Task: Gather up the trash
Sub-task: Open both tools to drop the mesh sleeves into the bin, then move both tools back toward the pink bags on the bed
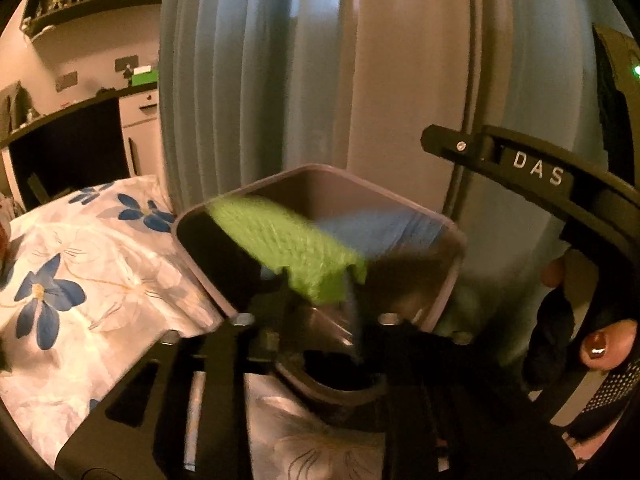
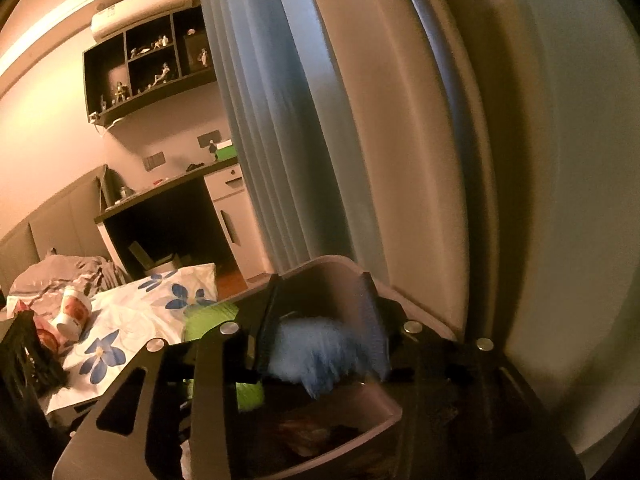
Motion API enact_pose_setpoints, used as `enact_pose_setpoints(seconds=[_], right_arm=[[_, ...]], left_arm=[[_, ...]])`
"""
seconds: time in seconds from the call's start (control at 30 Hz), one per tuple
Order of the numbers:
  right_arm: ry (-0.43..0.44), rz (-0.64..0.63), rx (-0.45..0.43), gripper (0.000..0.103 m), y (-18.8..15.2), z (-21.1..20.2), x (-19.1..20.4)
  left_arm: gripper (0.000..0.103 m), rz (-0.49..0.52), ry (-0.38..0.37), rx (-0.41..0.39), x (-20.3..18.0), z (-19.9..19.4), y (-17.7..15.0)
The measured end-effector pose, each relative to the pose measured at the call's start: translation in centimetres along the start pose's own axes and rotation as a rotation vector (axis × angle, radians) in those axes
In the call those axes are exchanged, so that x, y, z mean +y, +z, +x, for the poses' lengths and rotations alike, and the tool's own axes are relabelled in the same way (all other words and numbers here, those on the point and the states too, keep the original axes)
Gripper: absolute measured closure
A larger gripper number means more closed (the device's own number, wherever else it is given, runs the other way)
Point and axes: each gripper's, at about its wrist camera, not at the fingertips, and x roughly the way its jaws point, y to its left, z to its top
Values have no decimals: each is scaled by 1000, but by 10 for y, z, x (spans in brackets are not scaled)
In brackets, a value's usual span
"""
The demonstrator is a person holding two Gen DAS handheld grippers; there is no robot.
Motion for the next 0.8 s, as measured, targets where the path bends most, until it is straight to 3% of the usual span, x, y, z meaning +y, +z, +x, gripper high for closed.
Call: enact_pose_setpoints(seconds=[0.03, 0.2, 0.33, 0.5, 0.63, 0.8], right_arm=[[0, 1, -2, 62, 1, -1, -1], [10, 16, -32, 54, 4, -12, -4], [20, 21, -70, 35, 4, -29, -2], [52, 24, -114, 17, 0, -52, 4], [83, -4, -116, 15, -8, -67, 15], [112, -24, -112, 14, -20, -86, 28]], left_arm=[[49, -8, 5, -3, 2, -1, -1], [25, -50, 27, -20, 9, -11, -5], [9, -108, 88, -55, 19, -28, -8], [6, -169, 168, -84, 31, -53, -16], [6, -187, 274, -130, 39, -85, -24], [6, -201, 349, -180, 51, -123, -30]])
